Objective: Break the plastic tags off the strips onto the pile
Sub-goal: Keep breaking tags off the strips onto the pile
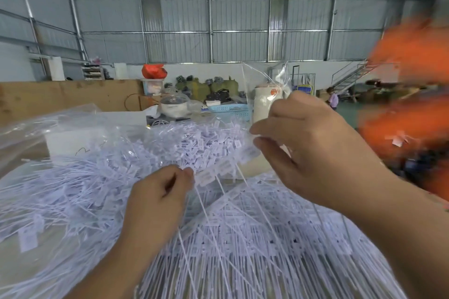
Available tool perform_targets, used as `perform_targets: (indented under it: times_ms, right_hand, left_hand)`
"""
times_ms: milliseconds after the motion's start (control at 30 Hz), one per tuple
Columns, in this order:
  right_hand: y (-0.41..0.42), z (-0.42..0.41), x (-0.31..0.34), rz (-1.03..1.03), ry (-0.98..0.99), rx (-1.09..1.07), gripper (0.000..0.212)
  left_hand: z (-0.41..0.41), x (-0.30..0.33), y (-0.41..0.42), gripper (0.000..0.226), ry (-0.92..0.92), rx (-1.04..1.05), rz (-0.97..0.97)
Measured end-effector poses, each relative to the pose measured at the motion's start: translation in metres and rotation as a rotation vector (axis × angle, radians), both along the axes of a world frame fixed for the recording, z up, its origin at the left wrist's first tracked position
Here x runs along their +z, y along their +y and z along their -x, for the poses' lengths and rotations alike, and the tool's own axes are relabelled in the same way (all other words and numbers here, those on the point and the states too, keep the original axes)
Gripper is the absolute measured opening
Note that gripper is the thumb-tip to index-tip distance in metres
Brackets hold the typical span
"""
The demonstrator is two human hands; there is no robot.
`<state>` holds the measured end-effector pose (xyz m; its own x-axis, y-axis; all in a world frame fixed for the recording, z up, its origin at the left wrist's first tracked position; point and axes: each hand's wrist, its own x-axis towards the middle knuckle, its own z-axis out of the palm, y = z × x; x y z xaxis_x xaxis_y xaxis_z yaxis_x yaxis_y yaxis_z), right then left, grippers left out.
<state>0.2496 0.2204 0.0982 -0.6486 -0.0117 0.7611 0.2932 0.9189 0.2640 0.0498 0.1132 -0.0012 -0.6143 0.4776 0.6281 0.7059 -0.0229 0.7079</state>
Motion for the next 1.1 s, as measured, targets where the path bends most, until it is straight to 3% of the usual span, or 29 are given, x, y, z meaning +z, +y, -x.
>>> perform_targets:
  times_ms: [267, 433, 533, 633, 767, 833, 900, 967, 1100]
  right_hand:
    - [0.002, 0.004, -0.008, 0.085, -0.373, -0.427, 0.039]
    - [0.012, 0.005, -0.023, 0.166, -0.483, -0.649, 0.027]
    - [0.014, 0.013, -0.042, 0.191, -0.483, -0.508, 0.033]
    - [0.011, 0.023, -0.063, 0.399, -0.464, -0.144, 0.052]
    - [0.014, 0.036, -0.094, 0.714, -0.431, 0.252, 0.037]
    - [0.018, 0.038, -0.100, 0.773, -0.385, 0.314, 0.028]
    - [0.022, 0.036, -0.102, 0.827, -0.322, 0.363, 0.025]
    - [0.026, 0.033, -0.102, 0.902, -0.273, 0.403, 0.022]
    - [0.028, 0.032, -0.105, 0.931, -0.264, 0.392, 0.020]
  left_hand:
    - [0.002, -0.010, 0.005, 0.025, -0.053, -0.248, 0.184]
    - [0.006, -0.008, 0.006, 0.025, -0.213, -0.337, 0.147]
    - [0.003, -0.005, 0.005, 0.013, -0.218, -0.350, 0.157]
    - [-0.001, -0.002, 0.003, 0.016, -0.238, -0.403, 0.157]
    - [-0.007, -0.001, 0.001, 0.007, -0.234, -0.564, 0.243]
    - [-0.008, -0.001, 0.001, 0.002, -0.238, -0.608, 0.278]
    - [-0.006, -0.001, 0.001, 0.011, -0.299, -0.643, 0.266]
    - [-0.002, 0.000, 0.000, 0.020, -0.451, -0.688, 0.217]
    - [-0.004, 0.002, -0.001, 0.017, -0.762, -0.772, 0.120]
